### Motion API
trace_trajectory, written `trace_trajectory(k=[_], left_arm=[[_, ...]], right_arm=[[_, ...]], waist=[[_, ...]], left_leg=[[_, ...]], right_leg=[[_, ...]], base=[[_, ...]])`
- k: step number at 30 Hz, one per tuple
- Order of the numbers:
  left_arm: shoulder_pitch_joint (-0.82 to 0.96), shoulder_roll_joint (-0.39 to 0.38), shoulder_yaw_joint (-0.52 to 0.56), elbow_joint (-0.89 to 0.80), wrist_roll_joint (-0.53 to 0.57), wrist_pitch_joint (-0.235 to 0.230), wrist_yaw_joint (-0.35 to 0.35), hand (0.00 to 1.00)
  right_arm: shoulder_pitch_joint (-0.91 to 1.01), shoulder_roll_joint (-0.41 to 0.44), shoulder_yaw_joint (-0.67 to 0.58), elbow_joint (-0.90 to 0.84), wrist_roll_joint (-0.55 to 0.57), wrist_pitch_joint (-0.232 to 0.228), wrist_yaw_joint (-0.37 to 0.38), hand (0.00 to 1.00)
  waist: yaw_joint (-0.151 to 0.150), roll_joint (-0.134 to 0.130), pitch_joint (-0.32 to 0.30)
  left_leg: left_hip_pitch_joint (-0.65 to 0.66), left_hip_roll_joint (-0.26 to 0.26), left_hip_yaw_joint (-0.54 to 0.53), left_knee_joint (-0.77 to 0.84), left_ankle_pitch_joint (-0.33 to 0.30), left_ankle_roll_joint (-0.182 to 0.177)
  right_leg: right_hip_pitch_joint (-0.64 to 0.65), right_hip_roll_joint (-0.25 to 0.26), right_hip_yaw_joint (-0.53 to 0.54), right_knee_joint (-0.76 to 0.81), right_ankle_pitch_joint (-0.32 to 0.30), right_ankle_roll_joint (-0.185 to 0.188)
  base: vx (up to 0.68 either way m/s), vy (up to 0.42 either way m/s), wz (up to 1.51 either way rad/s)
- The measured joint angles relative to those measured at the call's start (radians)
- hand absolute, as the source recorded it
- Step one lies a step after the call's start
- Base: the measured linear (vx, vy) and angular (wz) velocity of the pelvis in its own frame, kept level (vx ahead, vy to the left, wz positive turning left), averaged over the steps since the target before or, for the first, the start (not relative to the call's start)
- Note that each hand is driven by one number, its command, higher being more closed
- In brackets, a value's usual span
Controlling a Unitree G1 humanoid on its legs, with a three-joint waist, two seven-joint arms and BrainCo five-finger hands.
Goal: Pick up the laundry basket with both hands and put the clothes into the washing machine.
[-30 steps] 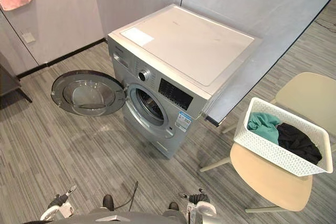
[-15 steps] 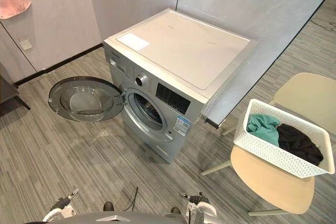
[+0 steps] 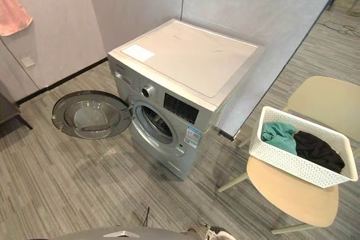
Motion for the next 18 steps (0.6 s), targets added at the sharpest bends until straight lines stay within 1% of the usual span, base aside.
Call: trace_trajectory(k=[2, 3, 4, 5, 7, 8, 9, 10, 11, 12, 13, 14, 15, 16, 17, 18], left_arm=[[-0.001, -0.009, 0.029, 0.002, 0.006, -0.001, -0.003, 0.0], [-0.006, -0.013, 0.038, 0.001, 0.008, -0.001, -0.003, 0.0], [-0.02, -0.018, 0.053, -0.003, 0.009, -0.002, -0.003, 0.0], [-0.034, -0.026, 0.071, -0.019, 0.008, -0.003, -0.002, 0.0], [-0.052, -0.025, 0.074, -0.044, 0.016, -0.009, -0.002, 0.0], [-0.059, -0.026, 0.089, -0.073, 0.018, -0.019, 0.004, 0.0], [-0.074, -0.026, 0.091, -0.093, 0.023, -0.023, 0.006, 0.0], [-0.078, -0.031, 0.091, -0.101, 0.031, -0.026, 0.006, 0.0], [-0.113, -0.049, 0.093, -0.114, 0.045, -0.031, 0.005, 0.0], [-0.12, -0.054, 0.092, -0.126, 0.049, -0.038, 0.005, 0.0], [-0.135, -0.056, 0.087, -0.136, 0.049, -0.045, 0.005, 0.0], [-0.146, -0.054, 0.079, -0.136, 0.049, -0.046, 0.005, 0.0], [-0.152, -0.049, 0.044, -0.137, 0.047, -0.047, 0.004, 0.0], [-0.161, -0.037, 0.037, -0.133, 0.044, -0.046, 0.002, 0.0], [-0.167, -0.038, 0.037, -0.126, 0.043, -0.042, 0.003, 0.0], [-0.183, -0.048, 0.025, -0.104, 0.038, -0.035, 0.003, 0.0]], right_arm=[[0.009, 0.002, -0.058, -0.002, 0.002, 0.009, -0.001, 0.0], [0.01, 0.003, -0.07, -0.004, 0.003, 0.008, -0.003, 0.0], [0.01, 0.009, -0.085, -0.018, 0.007, 0.008, -0.007, 0.0], [0.01, 0.029, -0.084, -0.05, 0.015, 0.007, -0.012, 0.0], [0.01, 0.064, -0.081, -0.094, 0.028, 0.003, -0.013, 0.0], [0.012, 0.082, -0.076, -0.129, 0.049, 0.003, -0.014, 0.0], [0.024, 0.097, -0.076, -0.161, 0.053, 0.003, -0.014, 0.0], [0.03, 0.104, -0.077, -0.168, 0.053, 0.004, -0.014, 0.0], [0.04, 0.098, -0.089, -0.17, 0.053, 0.004, -0.014, 0.0], [0.042, 0.1, -0.102, -0.164, 0.053, 0.003, -0.014, 0.0], [0.052, 0.102, -0.107, -0.148, 0.05, 0.006, -0.014, 0.0], [0.061, 0.103, -0.107, -0.13, 0.049, 0.006, -0.014, 0.0], [0.066, 0.097, -0.106, -0.076, 0.041, 0.012, -0.018, 0.0], [0.055, 0.09, -0.106, -0.049, 0.039, 0.017, -0.021, 0.0], [0.046, 0.077, -0.106, -0.036, 0.039, 0.017, -0.021, 0.0], [0.014, 0.048, -0.105, -0.022, 0.038, 0.016, -0.022, 0.0]], waist=[[-0.005, -0.004, 0.011], [-0.005, 0.002, 0.015], [-0.003, -0.007, 0.024], [-0.009, -0.011, 0.031], [-0.006, -0.016, 0.039], [-0.007, -0.025, 0.058], [-0.01, -0.032, 0.079], [-0.007, -0.029, 0.086], [-0.01, 0.001, 0.098], [-0.015, -0.003, 0.096], [-0.018, -0.021, 0.095], [-0.021, -0.034, 0.098], [-0.025, -0.051, 0.091], [-0.019, -0.057, 0.09], [-0.019, -0.058, 0.087], [-0.028, -0.013, 0.099]], left_leg=[[-0.004, 0.0, 0.038, 0.001, -0.002, -0.001], [-0.005, 0.0, 0.053, 0.001, -0.002, -0.002], [-0.007, 0.004, 0.094, 0.007, -0.001, -0.007], [-0.028, 0.013, 0.134, 0.041, -0.015, -0.006], [-0.085, 0.058, 0.21, 0.172, -0.08, -0.011], [-0.12, 0.119, 0.265, 0.291, -0.154, -0.031], [-0.13, 0.182, 0.316, 0.403, -0.211, -0.038], [-0.126, 0.21, 0.338, 0.432, -0.222, -0.033], [-0.099, 0.281, 0.405, 0.432, -0.227, -0.02], [-0.091, 0.297, 0.428, 0.434, -0.224, -0.025], [-0.082, 0.303, 0.446, 0.435, -0.215, -0.04], [-0.074, 0.301, 0.449, 0.436, -0.213, -0.043], [-0.067, 0.293, 0.454, 0.439, -0.209, -0.05], [-0.057, 0.271, 0.472, 0.429, -0.195, -0.056], [-0.055, 0.266, 0.474, 0.413, -0.184, -0.047], [-0.058, 0.267, 0.468, 0.371, -0.157, -0.031]], right_leg=[[-0.037, 0.001, 0.04, 0.01, 0.004, -0.006], [-0.051, 0.001, 0.051, 0.017, 0.007, -0.009], [-0.085, 0.004, 0.086, 0.035, 0.022, -0.008], [-0.13, 0.011, 0.126, 0.049, 0.043, 0.0], [-0.193, 0.036, 0.178, 0.068, 0.074, -0.007], [-0.226, 0.067, 0.199, 0.073, 0.089, -0.02], [-0.24, 0.099, 0.209, 0.067, 0.077, -0.049], [-0.245, 0.108, 0.186, 0.066, 0.059, -0.085], [-0.255, 0.107, 0.029, 0.11, -0.018, -0.135], [-0.284, 0.093, -0.011, 0.203, -0.022, -0.132], [-0.312, 0.063, -0.067, 0.342, -0.045, -0.135], [-0.311, 0.032, -0.1, 0.416, -0.066, -0.133], [-0.298, -0.019, -0.149, 0.482, -0.114, -0.12], [-0.293, -0.029, -0.188, 0.443, -0.149, -0.082], [-0.285, -0.021, -0.191, 0.412, -0.151, -0.074], [-0.278, 0.013, -0.183, 0.354, -0.117, -0.065]], base=[[-0.04, 0.028, -0.48], [-0.04, 0.039, -0.73], [-0.05, 0.039, -0.94], [-0.05, 0.031, -1.22], [-0.04, -0.022, -1.36], [-0.1, -0.093, -1.73], [-0.1, -0.084, -1.71], [-0.15, -0.113, -1.71], [-0.08, -0.066, -1.26], [-0.06, -0.07, -1.14], [0.04, -0.048, -0.45], [0.03, -0.126, -0.29], [0.05, -0.21, -0.35], [0.04, -0.206, -0.45], [0.07, -0.203, -0.61], [0.05, -0.148, -0.49]])
